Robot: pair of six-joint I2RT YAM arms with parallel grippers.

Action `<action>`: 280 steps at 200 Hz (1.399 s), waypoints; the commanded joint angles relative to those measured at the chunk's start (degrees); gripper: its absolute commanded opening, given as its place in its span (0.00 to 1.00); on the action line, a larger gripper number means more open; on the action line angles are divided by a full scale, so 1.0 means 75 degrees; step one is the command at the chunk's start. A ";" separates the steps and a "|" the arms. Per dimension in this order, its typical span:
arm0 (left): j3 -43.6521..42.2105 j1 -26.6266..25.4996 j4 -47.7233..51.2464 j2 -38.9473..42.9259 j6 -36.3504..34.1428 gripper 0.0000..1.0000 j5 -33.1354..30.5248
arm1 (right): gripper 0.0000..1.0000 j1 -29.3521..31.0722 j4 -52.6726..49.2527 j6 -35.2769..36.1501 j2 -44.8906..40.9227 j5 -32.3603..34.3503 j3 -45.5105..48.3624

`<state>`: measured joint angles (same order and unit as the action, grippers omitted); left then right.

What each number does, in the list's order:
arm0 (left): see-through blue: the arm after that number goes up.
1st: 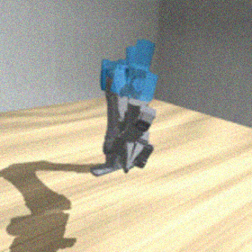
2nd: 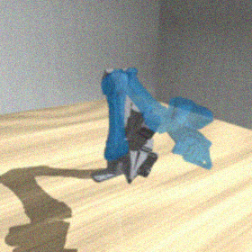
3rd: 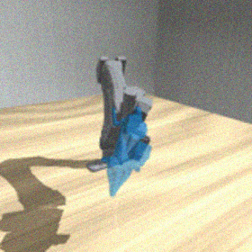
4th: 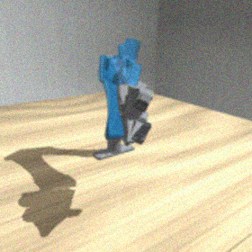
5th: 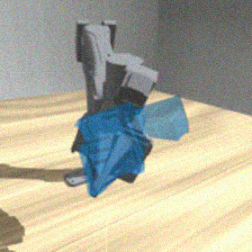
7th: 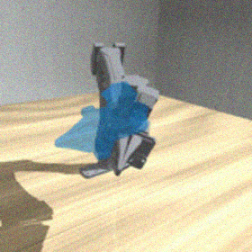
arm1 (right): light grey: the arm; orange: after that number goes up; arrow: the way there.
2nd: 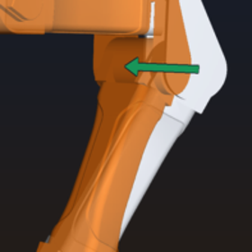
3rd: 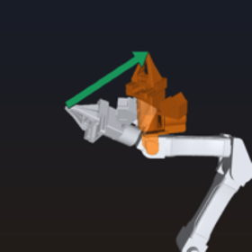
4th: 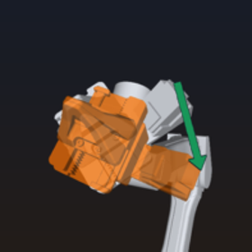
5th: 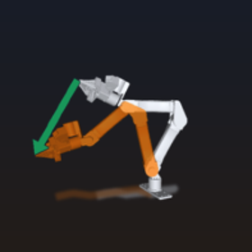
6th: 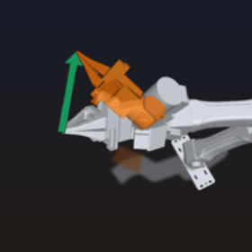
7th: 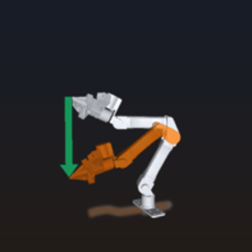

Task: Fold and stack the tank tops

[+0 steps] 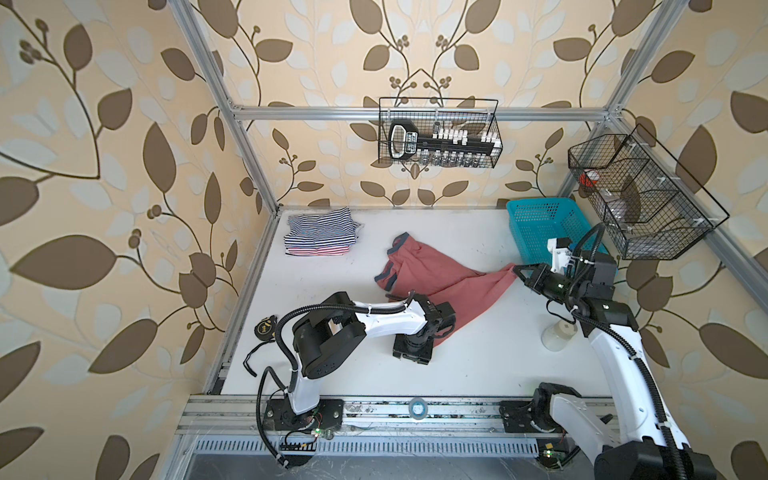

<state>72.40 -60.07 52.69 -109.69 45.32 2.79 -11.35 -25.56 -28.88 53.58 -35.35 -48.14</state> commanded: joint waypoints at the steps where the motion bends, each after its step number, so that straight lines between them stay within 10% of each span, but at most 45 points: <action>1: -0.0030 -0.0064 0.0077 -0.0268 0.0227 0.55 -0.0376 | 0.00 0.0037 -0.0049 0.0136 -0.0143 -0.0017 0.0090; 84: 0.0187 -0.0048 0.0253 -0.0372 -0.0041 0.00 -0.0490 | 0.00 0.0067 -0.0083 0.0131 -0.0200 -0.0167 0.0152; 139: 0.0755 0.0029 0.1361 0.0925 -0.0576 0.00 -0.1321 | 0.00 0.0256 -0.0382 0.0371 -0.0445 -0.0430 -0.0369; 200: 0.4437 0.0264 0.3498 0.3254 -0.1581 0.00 -0.3781 | 0.00 0.0272 -0.0887 0.0444 -0.0618 -0.0935 -0.3716; 280: 0.5663 0.0287 0.1743 0.5331 -0.3054 0.00 -0.5537 | 0.00 0.0260 0.0326 -0.0590 -0.0656 -0.1211 -0.5195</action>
<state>114.67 -58.08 69.17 -67.83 27.83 -30.33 -9.47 -26.24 -30.76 46.26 -43.42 -86.48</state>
